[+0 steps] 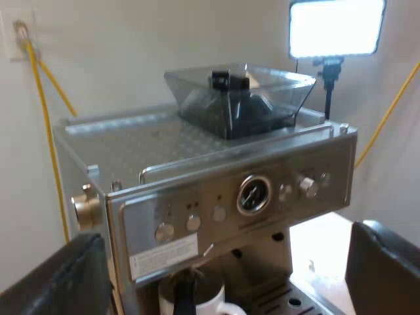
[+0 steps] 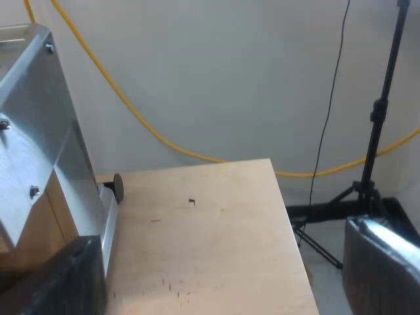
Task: Place mug into machine
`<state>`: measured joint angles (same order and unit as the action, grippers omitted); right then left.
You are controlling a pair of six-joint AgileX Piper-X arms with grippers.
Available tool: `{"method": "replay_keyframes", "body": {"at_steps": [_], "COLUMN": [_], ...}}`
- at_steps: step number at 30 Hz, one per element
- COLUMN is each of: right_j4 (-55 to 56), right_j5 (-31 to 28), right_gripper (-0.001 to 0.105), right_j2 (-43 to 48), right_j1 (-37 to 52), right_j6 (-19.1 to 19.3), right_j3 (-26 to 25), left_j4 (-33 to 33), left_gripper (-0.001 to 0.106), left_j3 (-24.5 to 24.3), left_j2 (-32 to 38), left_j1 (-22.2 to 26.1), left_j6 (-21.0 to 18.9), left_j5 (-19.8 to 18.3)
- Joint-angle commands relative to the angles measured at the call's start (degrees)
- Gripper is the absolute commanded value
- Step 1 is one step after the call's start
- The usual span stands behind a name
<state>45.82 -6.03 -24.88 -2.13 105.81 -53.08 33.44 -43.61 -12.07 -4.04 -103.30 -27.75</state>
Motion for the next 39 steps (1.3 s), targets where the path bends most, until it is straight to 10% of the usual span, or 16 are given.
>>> {"method": "replay_keyframes", "body": {"at_steps": [1, 9, 30, 39], "right_j4": [1.3, 3.3, 10.4, 10.4], "right_j5": [0.4, 0.4, 3.1, 5.1], "right_gripper": [0.087, 0.087, 0.087, 0.087], "right_j2": [2.6, 12.2, 28.2, 27.9], "right_j1": [0.2, 0.2, 0.2, 0.2], "right_j6": [1.0, 1.0, 1.2, 1.0], "right_j3": [0.0, 1.5, 10.8, 14.1], "left_j4": [1.0, 8.8, 29.2, 26.7], "left_gripper": [0.075, 0.075, 0.075, 0.075], "left_j3": [-0.4, -0.4, -0.6, 0.8], "left_j2": [2.0, 8.5, 20.9, 20.9], "left_j1": [0.0, 0.0, 0.0, 0.0], "left_j6": [-1.0, -0.2, 0.6, 0.9], "left_j5": [-0.3, 8.8, 18.3, 20.7]}}
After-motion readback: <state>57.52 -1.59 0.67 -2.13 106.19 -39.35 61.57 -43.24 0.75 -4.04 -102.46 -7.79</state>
